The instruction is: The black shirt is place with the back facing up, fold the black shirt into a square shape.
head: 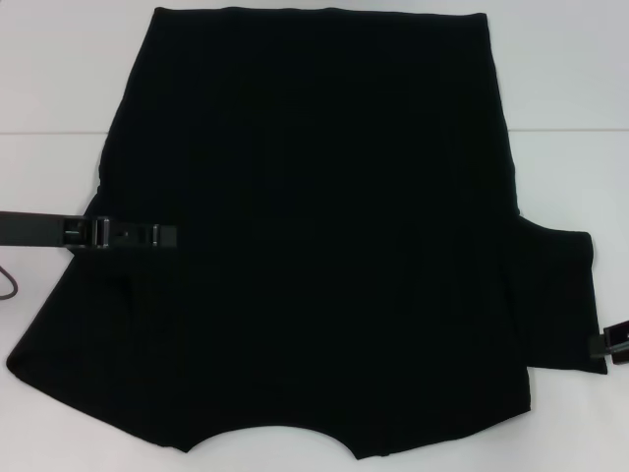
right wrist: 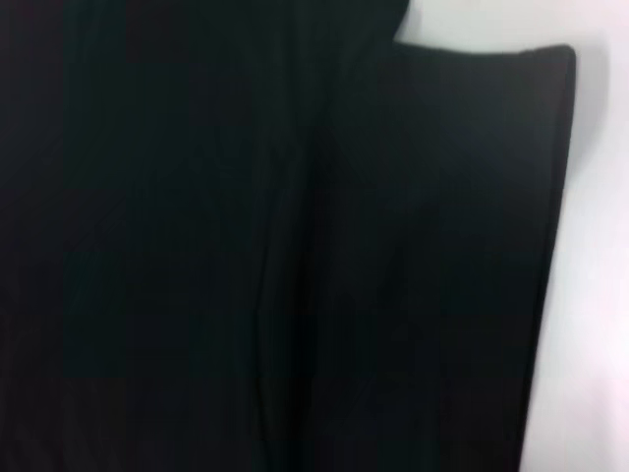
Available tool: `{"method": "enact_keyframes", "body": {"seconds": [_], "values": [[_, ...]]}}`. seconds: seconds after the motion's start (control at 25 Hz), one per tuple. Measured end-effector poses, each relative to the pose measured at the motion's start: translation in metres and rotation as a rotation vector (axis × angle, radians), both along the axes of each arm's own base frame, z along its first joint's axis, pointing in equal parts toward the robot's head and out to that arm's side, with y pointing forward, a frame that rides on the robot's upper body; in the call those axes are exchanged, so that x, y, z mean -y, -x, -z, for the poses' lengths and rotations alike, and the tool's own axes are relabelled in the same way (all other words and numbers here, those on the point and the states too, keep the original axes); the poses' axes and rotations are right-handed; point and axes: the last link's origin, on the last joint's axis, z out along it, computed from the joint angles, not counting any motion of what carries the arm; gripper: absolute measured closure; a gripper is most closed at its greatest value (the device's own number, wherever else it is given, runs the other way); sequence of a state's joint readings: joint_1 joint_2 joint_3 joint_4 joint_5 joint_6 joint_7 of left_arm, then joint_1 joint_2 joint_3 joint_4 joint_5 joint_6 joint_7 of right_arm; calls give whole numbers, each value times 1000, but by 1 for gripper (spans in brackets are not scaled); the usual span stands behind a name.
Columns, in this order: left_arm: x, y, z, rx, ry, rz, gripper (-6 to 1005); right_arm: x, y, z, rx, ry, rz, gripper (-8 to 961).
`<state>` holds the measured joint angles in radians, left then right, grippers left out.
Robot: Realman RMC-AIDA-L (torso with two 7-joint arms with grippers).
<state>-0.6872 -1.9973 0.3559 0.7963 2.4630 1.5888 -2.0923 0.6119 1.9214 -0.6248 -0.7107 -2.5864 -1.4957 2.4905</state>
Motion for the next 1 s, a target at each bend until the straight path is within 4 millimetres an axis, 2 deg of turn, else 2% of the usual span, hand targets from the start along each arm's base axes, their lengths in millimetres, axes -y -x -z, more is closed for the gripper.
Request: {"method": "enact_keyframes", "body": {"seconds": [1.0], "values": [[-1,1,0,-4,-10,-6,408,-4,2,13,19,-1,-19,521]]}}
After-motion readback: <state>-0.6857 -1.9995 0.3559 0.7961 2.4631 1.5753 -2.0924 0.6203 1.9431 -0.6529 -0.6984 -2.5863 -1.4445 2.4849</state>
